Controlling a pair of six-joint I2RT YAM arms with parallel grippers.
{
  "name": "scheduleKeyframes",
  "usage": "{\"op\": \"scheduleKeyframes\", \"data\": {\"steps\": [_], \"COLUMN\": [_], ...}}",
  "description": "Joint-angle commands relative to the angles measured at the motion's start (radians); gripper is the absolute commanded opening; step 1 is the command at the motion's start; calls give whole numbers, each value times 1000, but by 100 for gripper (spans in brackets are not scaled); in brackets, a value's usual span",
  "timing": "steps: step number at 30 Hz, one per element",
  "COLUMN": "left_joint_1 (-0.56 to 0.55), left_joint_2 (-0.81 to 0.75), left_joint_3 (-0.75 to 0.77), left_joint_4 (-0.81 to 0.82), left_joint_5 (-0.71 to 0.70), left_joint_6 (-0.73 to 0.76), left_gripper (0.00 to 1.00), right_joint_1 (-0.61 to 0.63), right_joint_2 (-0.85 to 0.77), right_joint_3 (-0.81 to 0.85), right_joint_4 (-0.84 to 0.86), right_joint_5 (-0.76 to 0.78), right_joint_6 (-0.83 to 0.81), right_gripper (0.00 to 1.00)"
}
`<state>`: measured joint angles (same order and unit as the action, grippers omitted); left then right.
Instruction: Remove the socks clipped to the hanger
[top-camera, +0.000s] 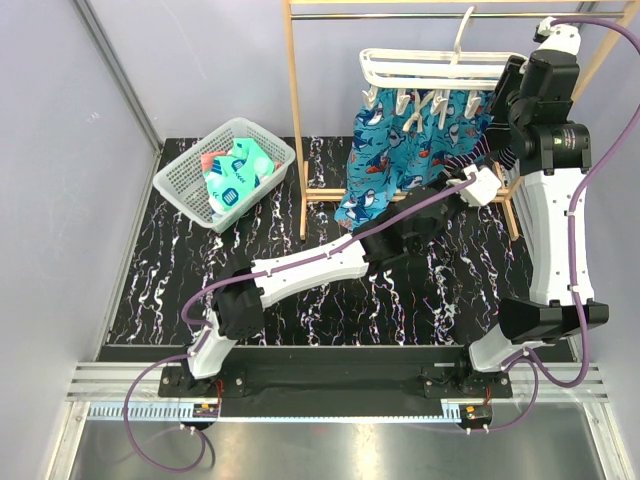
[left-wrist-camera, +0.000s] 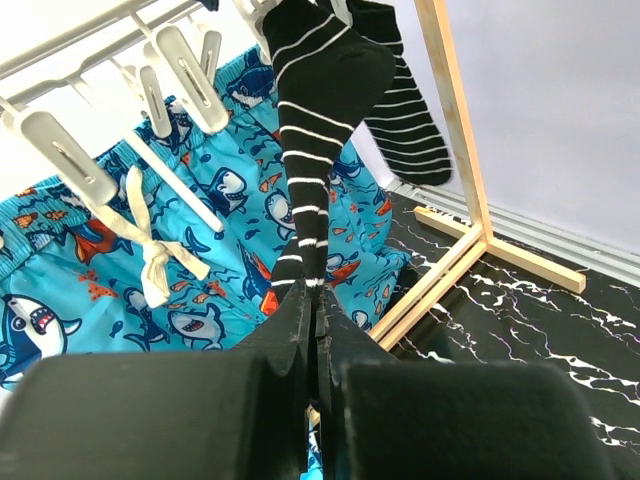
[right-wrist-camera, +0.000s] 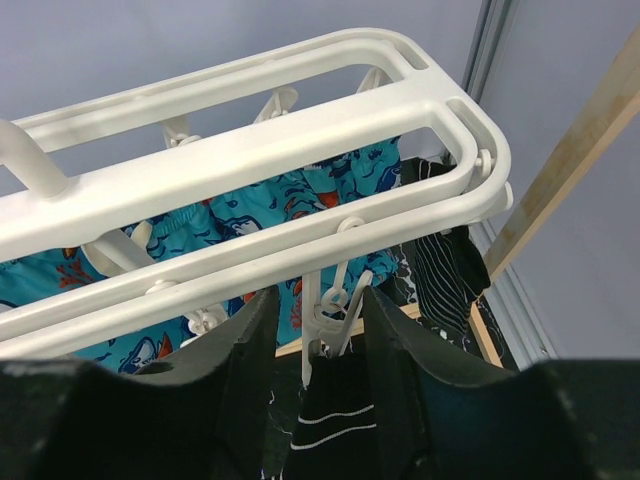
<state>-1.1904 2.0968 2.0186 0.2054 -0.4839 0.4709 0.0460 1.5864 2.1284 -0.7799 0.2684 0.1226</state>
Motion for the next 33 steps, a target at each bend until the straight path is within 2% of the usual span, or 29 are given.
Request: {"op": "scheduleKeyframes", "data": {"steps": [1,21,33], "left_joint_1": [-9,-17,-20], "left_joint_2": [-37,-37,-35], "left_joint_3": [8,2,0], "left_joint_4": [75,94,101], "left_joint_5": [-22,-36,-38], "left_joint_6": [2,18,21], "left_gripper": [0,0,0], "right_joint_1": [11,48,57], "right_joint_2": [-19,14,26], "right_joint_3": [11,30,27], "right_joint_4": [45,8,28], "right_joint_5": [6,159,170], "right_joint_6": [-24,-54,-67], "right_gripper": [46,45,47]}}
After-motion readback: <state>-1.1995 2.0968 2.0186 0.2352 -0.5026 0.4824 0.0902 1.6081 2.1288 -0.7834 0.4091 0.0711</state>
